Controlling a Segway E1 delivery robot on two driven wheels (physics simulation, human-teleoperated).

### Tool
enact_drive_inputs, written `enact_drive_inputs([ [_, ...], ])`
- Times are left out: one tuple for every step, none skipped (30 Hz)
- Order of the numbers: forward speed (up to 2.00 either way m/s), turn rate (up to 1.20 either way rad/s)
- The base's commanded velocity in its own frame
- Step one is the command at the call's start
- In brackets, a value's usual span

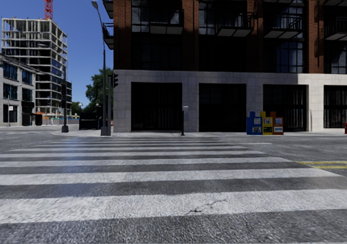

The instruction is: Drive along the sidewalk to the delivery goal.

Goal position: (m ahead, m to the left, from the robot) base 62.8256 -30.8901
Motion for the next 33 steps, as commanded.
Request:
enact_drive_inputs([
  [1.58,0.29],
  [1.58,0.28],
  [1.58,0.27],
  [1.58,0.27],
  [1.58,0.27],
  [1.58,0.27],
  [1.58,0.27],
  [1.58,0.27],
  [1.58,0.27],
  [1.58,0.27],
  [1.58,0.25],
  [1.58,0.2],
  [1.58,0.14],
  [1.58,0.11],
  [1.58,0.06],
  [1.58,0.0],
  [1.58,0.0],
  [1.58,0.0],
  [1.58,0.0],
  [1.58,0.0],
  [1.58,0.0],
  [1.58,0.0],
  [1.58,0.0],
  [1.58,0.0],
  [1.58,0.0],
  [1.59,0.0],
  [1.6,0.0],
  [1.61,0.0],
  [1.62,0.0],
  [1.64,0.0],
  [1.65,0.0],
  [1.68,0.0],
  [1.72,0.0],
])
